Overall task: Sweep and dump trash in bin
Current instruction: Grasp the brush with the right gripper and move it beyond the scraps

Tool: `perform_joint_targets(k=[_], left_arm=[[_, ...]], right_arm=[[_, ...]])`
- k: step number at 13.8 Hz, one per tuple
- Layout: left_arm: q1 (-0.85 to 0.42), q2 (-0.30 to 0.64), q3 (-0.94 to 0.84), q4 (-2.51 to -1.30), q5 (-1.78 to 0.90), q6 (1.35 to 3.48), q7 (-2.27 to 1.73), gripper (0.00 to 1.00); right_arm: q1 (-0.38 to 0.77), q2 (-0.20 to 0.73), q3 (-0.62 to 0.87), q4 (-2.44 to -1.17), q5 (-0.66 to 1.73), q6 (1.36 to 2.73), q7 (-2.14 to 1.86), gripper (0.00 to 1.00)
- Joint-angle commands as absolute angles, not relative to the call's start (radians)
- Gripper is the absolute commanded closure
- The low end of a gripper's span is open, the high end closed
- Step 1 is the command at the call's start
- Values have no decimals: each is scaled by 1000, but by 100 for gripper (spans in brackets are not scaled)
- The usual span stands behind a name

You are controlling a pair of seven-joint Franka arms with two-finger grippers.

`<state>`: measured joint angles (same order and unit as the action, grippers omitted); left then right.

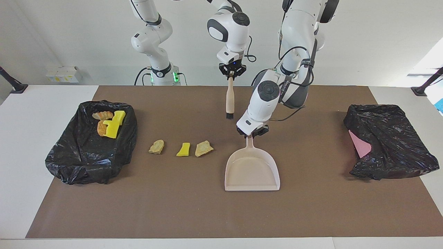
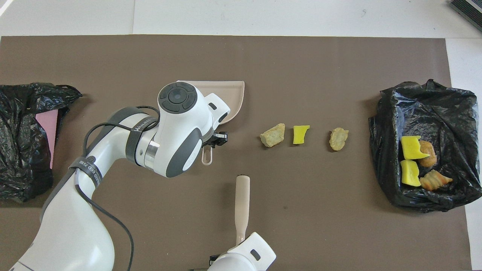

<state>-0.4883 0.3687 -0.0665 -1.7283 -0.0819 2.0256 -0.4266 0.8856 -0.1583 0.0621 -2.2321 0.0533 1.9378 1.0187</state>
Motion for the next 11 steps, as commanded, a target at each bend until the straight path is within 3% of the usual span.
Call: perform_joint_targets(k=[1, 5, 11], left_arm=[[-462, 309, -55, -1721, -43, 1974, -356, 100], [-388, 227, -54, -1726, -43, 1879, -53, 100], [-275, 147, -52, -1724, -40, 1776, 513, 100]], right_arm=[[783, -255, 68, -2293, -32, 1879, 1019, 100], [603, -255, 69, -2304, -149, 1861, 931, 100], [307, -158, 71, -2286, -258, 1910, 615, 100]])
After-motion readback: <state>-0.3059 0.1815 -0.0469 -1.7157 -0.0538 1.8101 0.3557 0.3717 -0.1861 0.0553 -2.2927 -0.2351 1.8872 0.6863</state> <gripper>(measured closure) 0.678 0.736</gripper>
